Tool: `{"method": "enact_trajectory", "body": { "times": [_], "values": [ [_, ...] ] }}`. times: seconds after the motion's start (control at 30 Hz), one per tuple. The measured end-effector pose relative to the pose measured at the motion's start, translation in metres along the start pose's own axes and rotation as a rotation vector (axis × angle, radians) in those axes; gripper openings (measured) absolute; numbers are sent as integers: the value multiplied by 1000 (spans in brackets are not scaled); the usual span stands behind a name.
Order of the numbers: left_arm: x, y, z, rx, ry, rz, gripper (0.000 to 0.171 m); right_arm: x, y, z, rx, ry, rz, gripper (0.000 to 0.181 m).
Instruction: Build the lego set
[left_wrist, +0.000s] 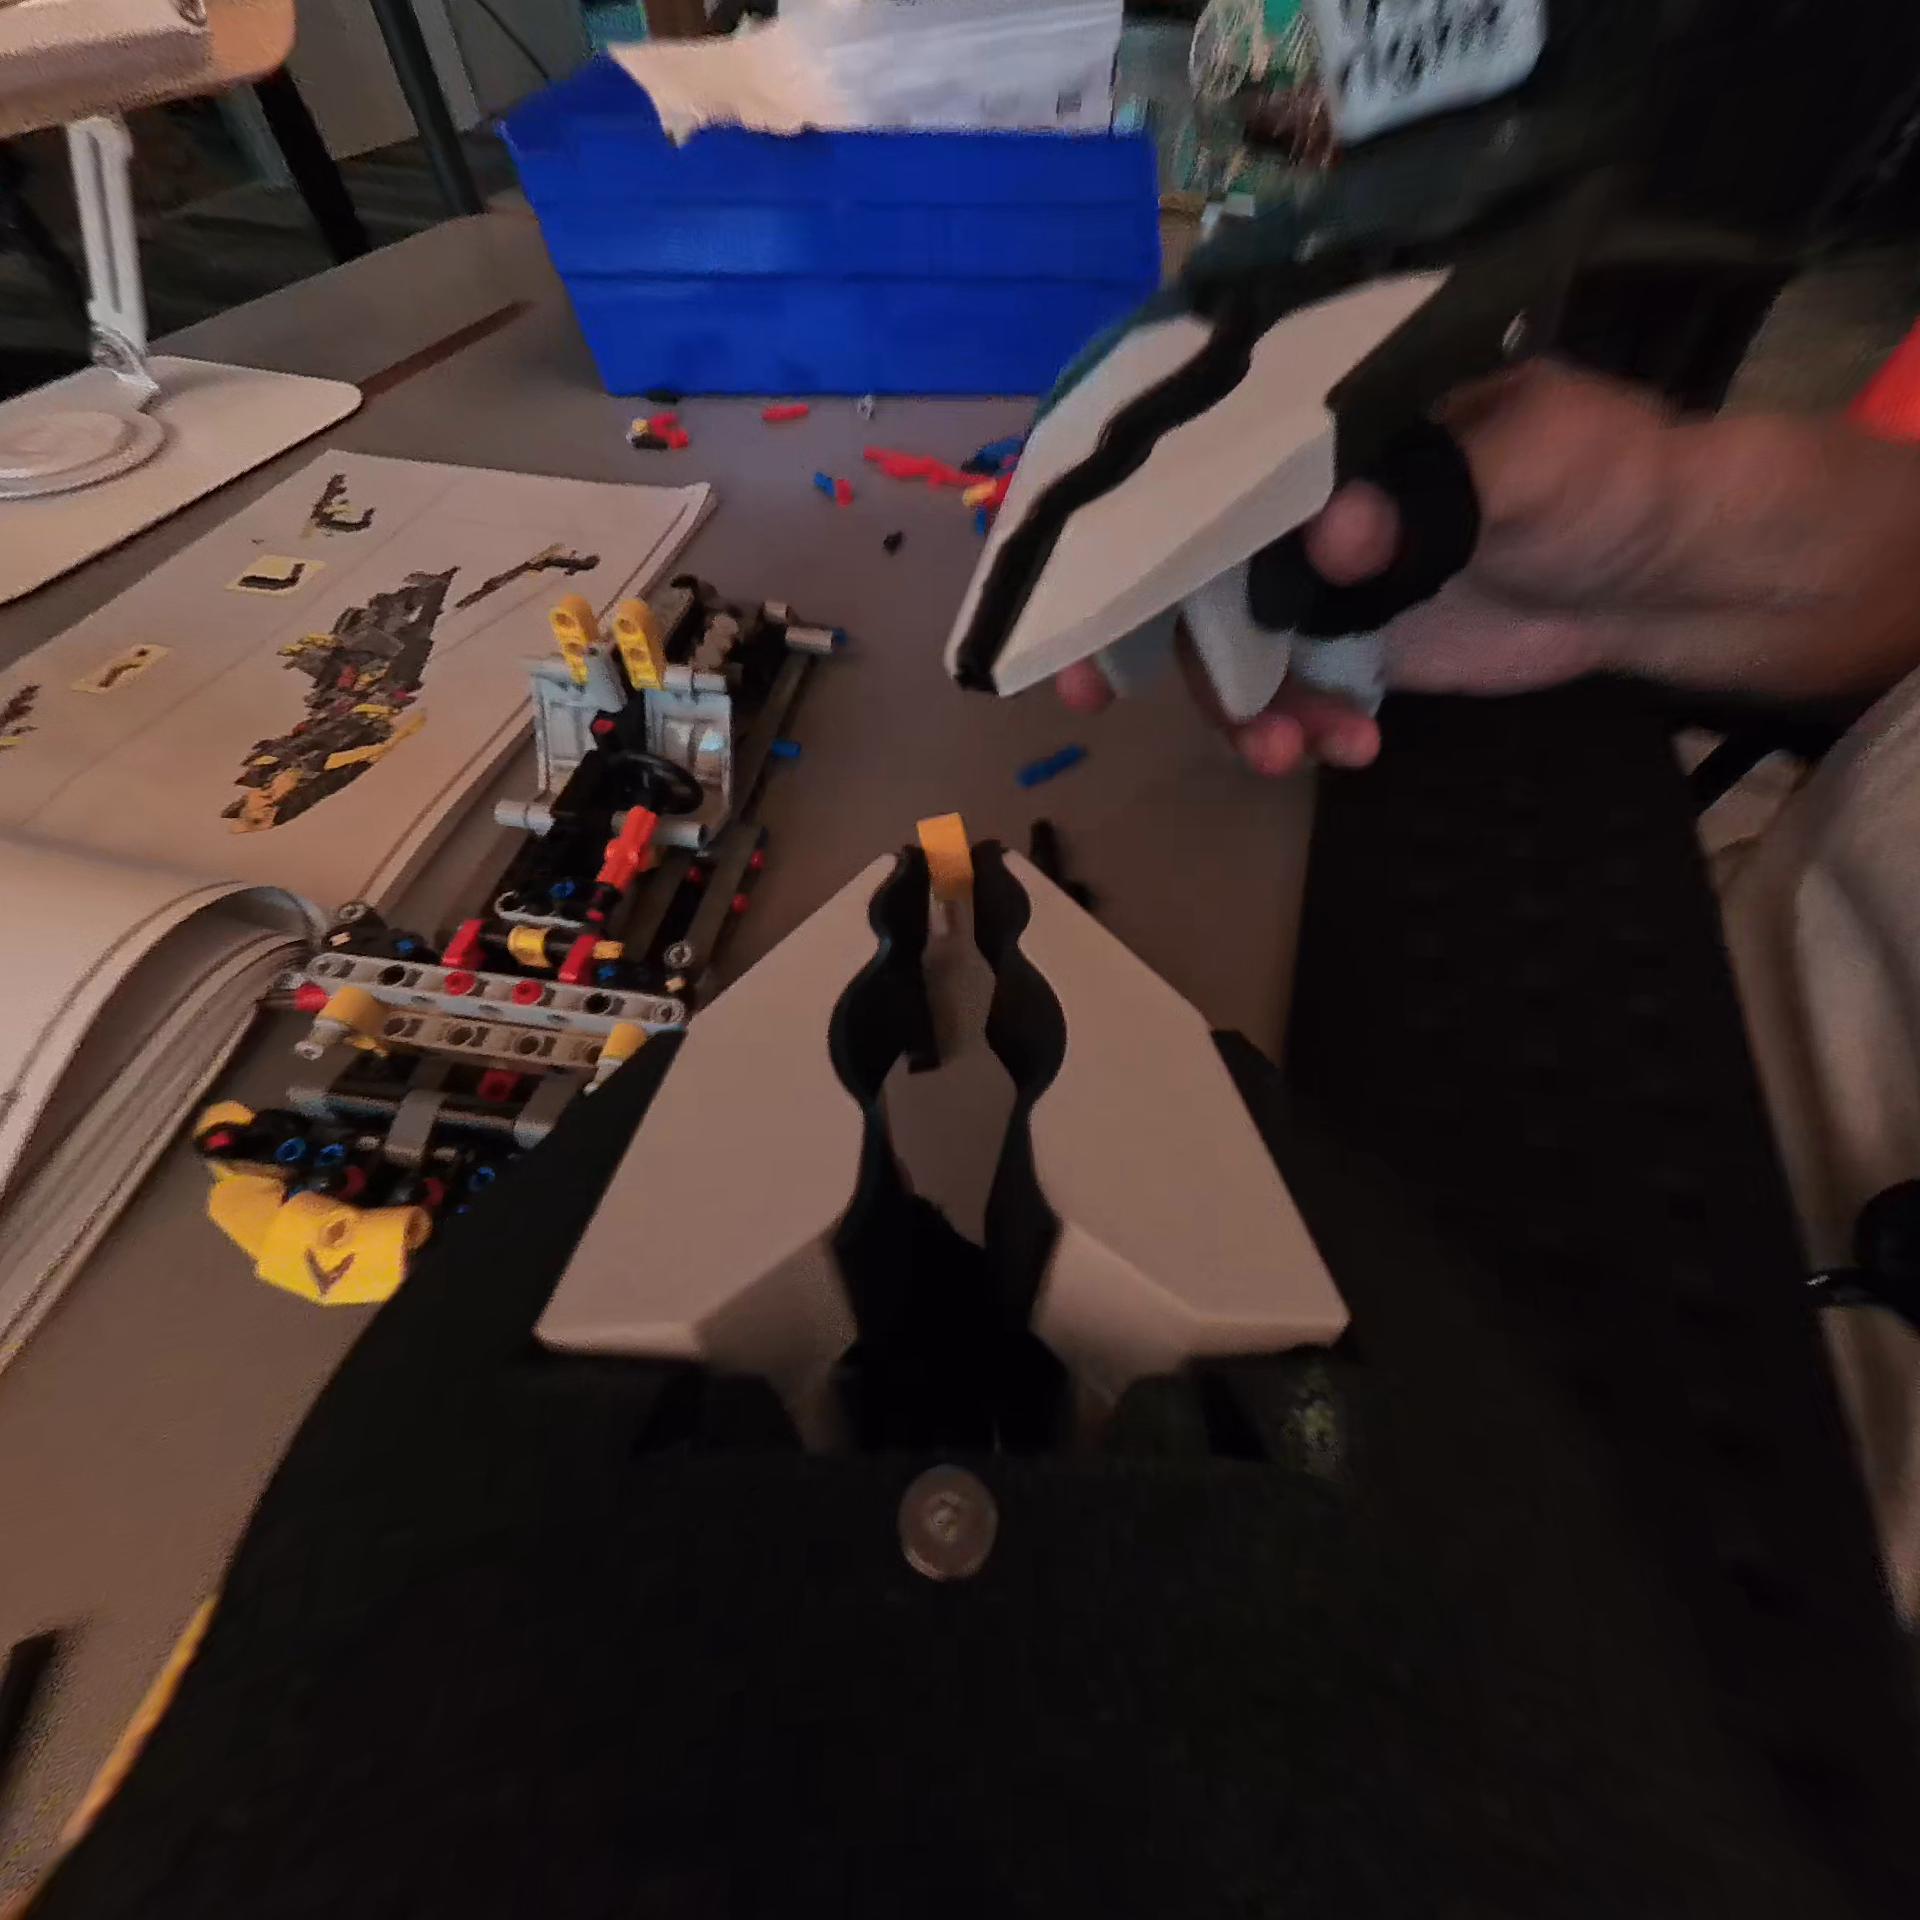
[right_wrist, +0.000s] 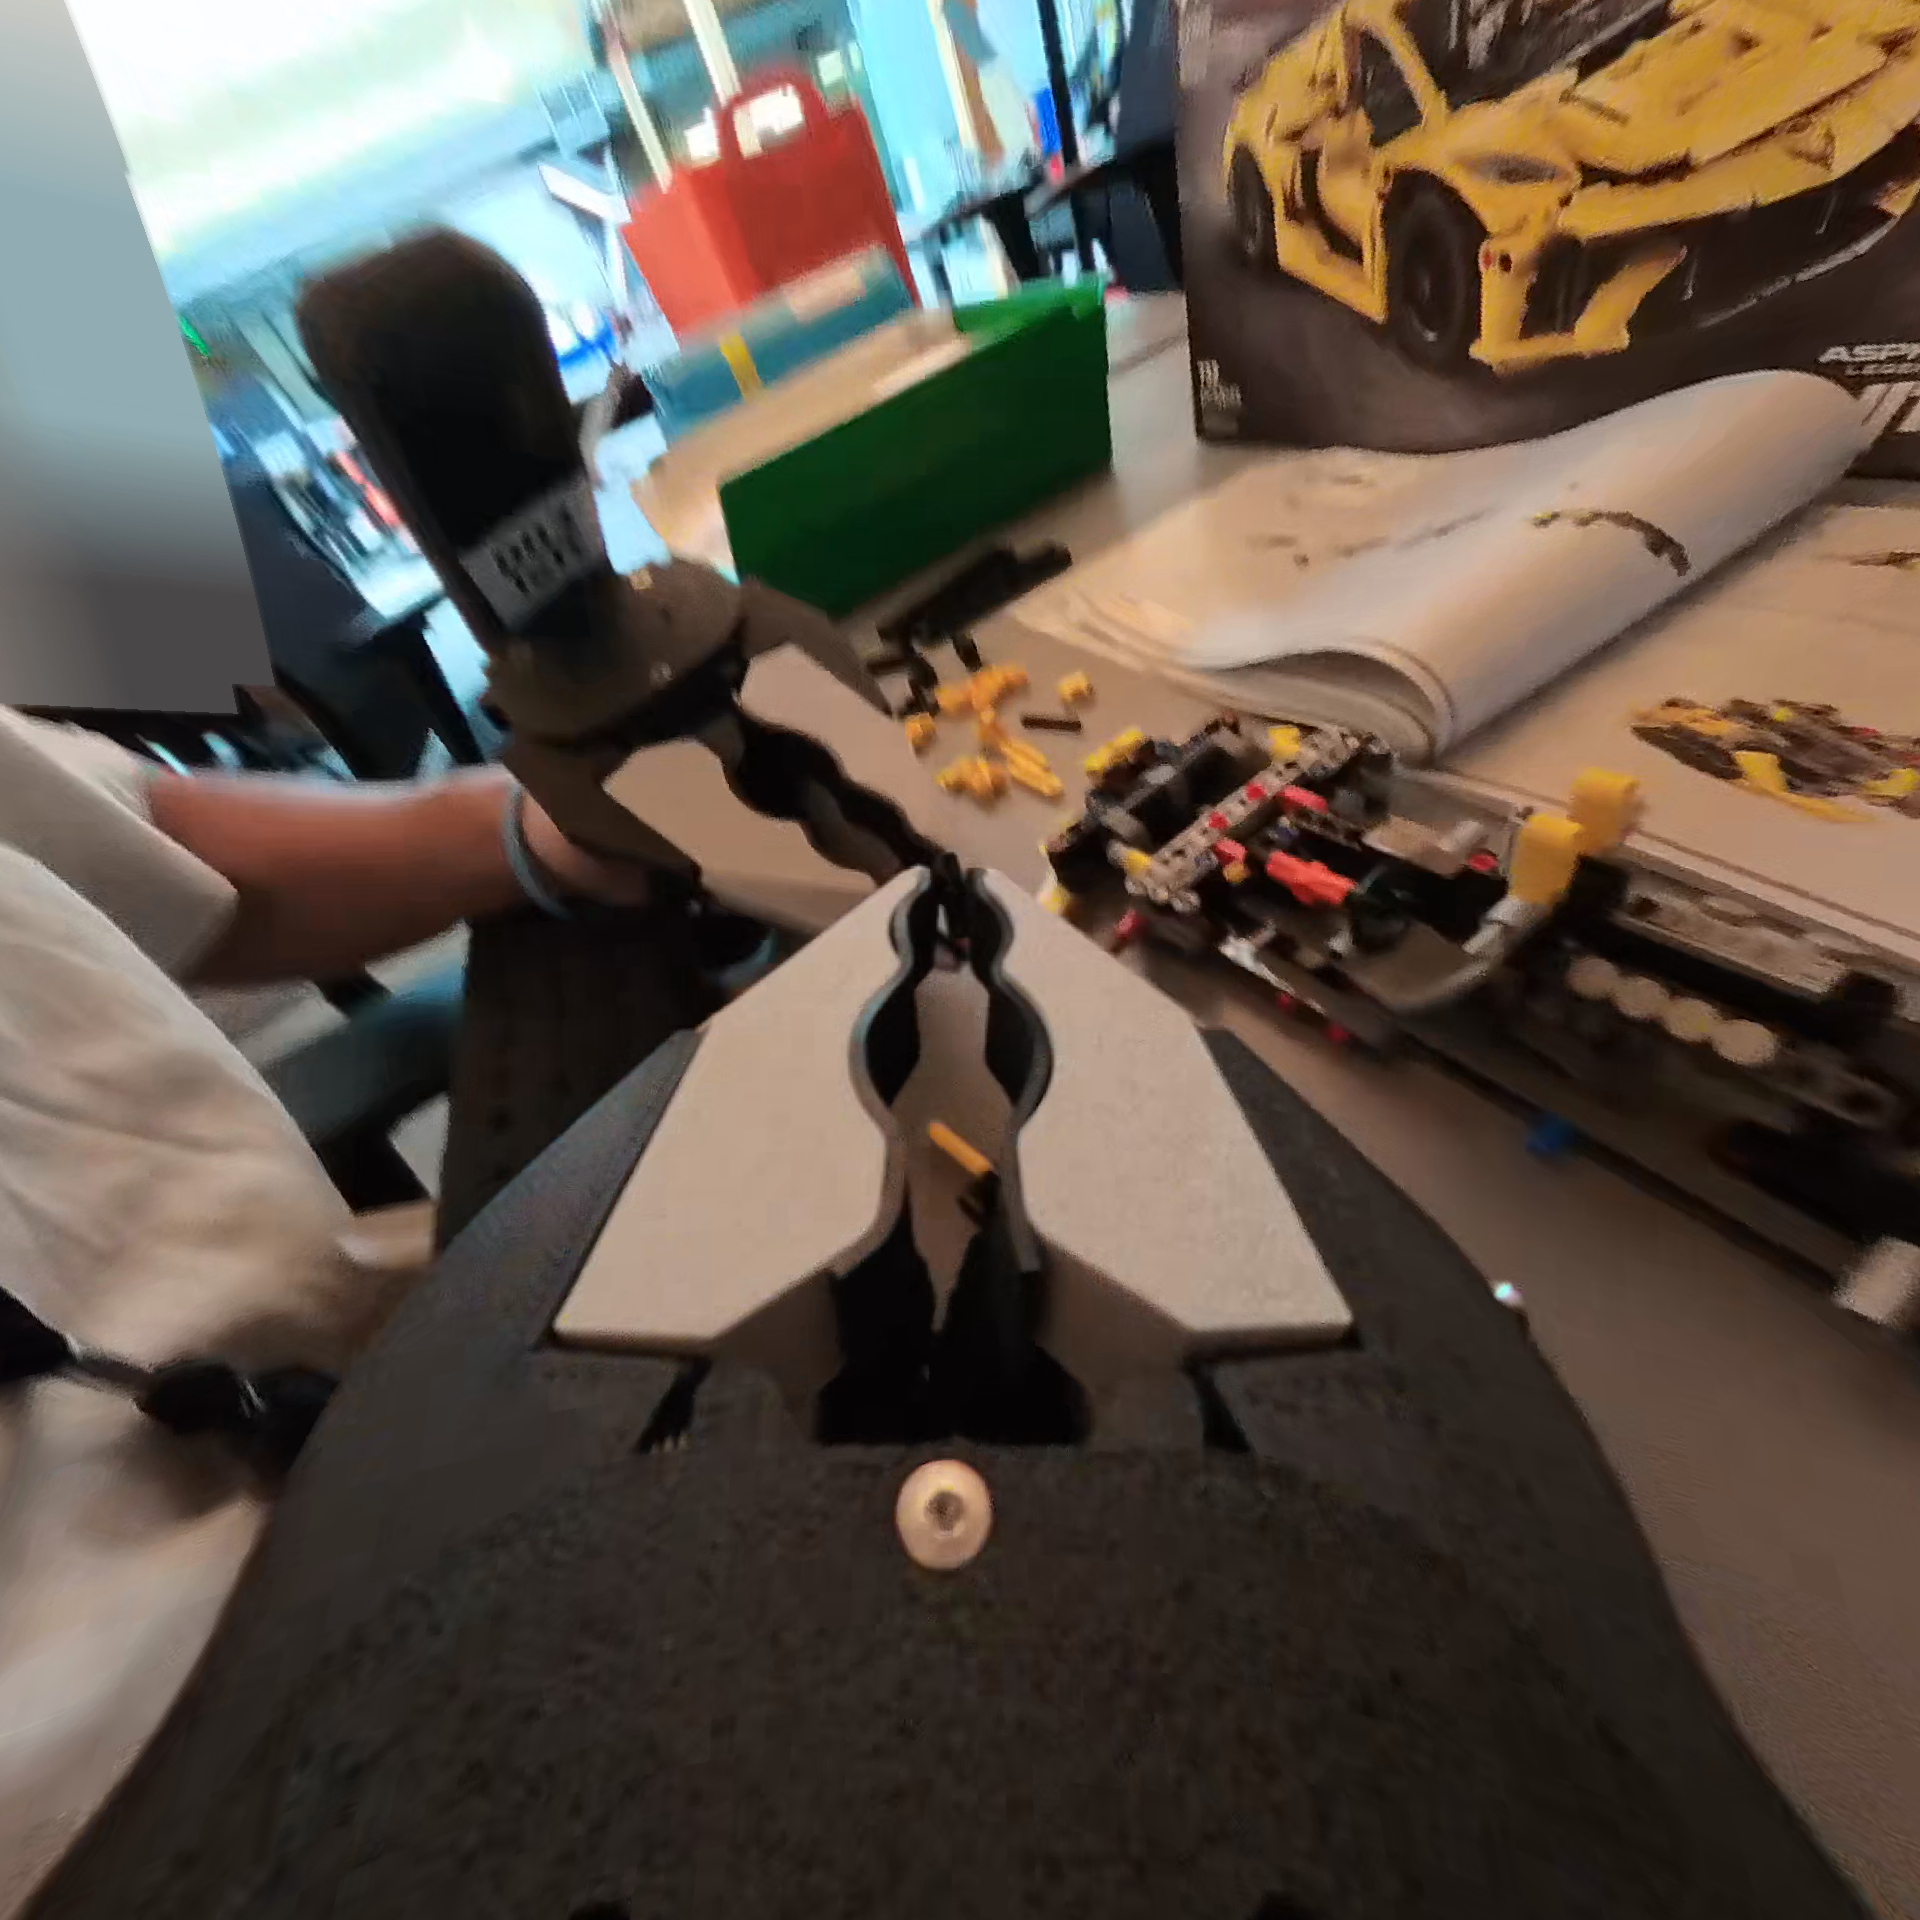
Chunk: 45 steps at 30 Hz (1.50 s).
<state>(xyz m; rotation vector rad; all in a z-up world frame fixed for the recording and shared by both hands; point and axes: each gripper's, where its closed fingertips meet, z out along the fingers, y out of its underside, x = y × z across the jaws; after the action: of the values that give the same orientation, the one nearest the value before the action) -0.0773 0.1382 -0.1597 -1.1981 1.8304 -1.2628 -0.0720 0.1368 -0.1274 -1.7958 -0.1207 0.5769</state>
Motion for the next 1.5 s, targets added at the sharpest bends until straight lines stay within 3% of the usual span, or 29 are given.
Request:
{"method": "enact_trajectory", "body": {
  "times": [0.1, 0.17, 0.3, 0.53, 0.77, 0.83, 0.9, 1.27, 1.5],
  "values": [
    [-2, -14, -4, 78, 50, -130, 6, -4, -12, 8, 90, -36, 8, 4],
    [-7, -20, -7, 121, 56, -187, 6, -1, -1, 14, 6, -4, -3, 4],
    [-15, -26, -15, 170, 57, -247, 6, -1, 3, 15, -15, 26, -61, 4],
    [-15, -24, -15, 150, 33, -202, 6, -3, -4, 16, 30, 10, -46, 4],
    [-6, -27, -13, 155, 63, -169, 6, -3, 7, 23, -29, 26, -73, 5],
    [-15, -28, -15, 156, -21, -104, 6, -5, 6, 23, -26, 35, -96, 4],
    [-26, -32, -23, 189, -50, -142, 6, -3, 3, 20, -6, 36, -81, 4],
    [-2, -11, -1, 44, 30, -66, 6, -5, -18, 19, 126, -28, 48, 4],
    [-4, -16, -3, 77, 40, -101, 6, -9, -10, 25, 95, 1, -92, 4]
  ]
}}
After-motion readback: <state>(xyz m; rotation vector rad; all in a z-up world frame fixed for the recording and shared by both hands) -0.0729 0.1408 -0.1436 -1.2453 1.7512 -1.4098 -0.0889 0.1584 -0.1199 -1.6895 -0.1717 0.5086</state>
